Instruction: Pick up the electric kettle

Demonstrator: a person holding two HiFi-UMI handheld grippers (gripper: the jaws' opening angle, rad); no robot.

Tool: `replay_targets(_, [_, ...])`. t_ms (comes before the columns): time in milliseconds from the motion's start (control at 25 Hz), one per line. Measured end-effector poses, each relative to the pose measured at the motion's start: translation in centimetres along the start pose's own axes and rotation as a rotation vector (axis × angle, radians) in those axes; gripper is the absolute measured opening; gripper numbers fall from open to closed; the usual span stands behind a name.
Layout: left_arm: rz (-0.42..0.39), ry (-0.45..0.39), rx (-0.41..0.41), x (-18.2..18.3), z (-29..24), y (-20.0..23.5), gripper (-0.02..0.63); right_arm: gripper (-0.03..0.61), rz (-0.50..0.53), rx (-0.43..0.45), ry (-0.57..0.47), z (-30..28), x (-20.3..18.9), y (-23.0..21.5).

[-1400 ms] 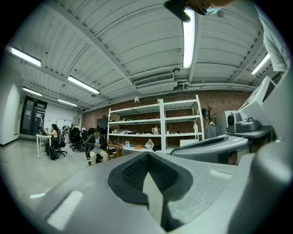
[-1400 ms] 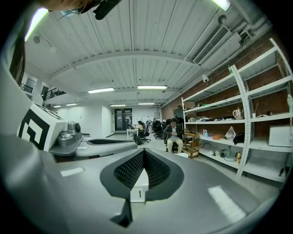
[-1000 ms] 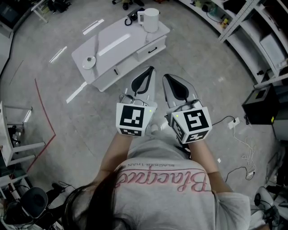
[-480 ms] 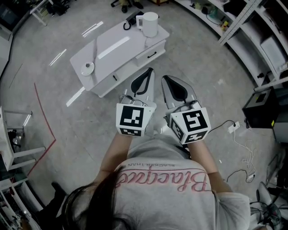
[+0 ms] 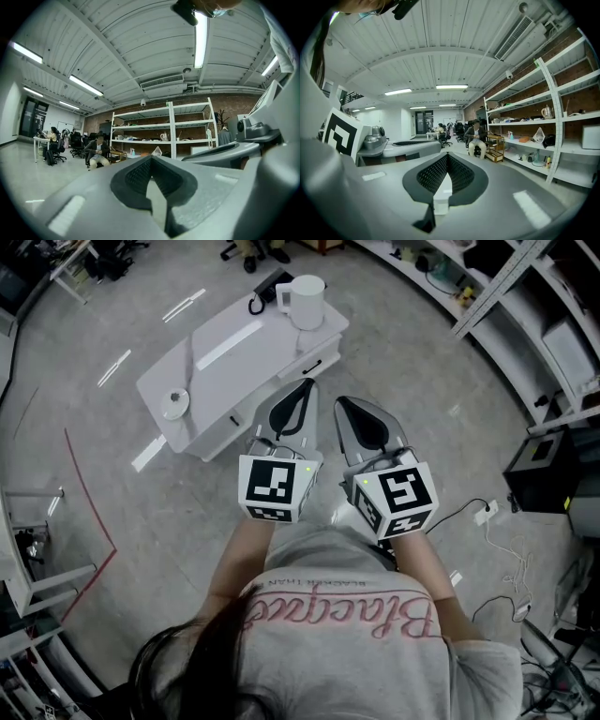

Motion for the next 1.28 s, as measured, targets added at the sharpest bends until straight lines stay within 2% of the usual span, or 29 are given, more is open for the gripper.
replay_targets(120, [0.003, -0.007, -0.018, 0.0, -2.0, 1.4, 0.0, 0.02, 0.004, -0.005, 0.007, -2.0, 0.7, -1.2])
replay_targets(320, [0.002, 0.042, -0.043, -0.4, -5.8, 4.0, 0.0, 0.02, 0.01, -0.02, 0.022, -5.8, 1.8, -3.1])
replay_targets(640, [-0.021, 0.072, -0.097, -0.5, -12.7, 9.5, 0.0, 0.02, 0.009, -0.059, 0.029, -13.2, 4.2, -6.1])
replay_targets(1040, [-0.003, 0.085, -0.101, -1.8, -17.8, 15.3, 0.0, 0.02, -0.029, -0.07, 0.042, -20.7, 5.1, -8.7])
replay_targets(1280, [0.004, 0.104, -0.094, -2.7, -19.6, 17.3, 0.0, 0.02, -0.033, -0.084, 0.062, -23.2, 4.9, -9.6])
Point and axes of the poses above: the fingertips, and each gripper's own axes: z backward along the fingers, y to its left, x out of its top, the point moved 8 cm from there along z, backward along the fingers, and after that the axes turned 3 degrees about -z, right-handed, at the moved point
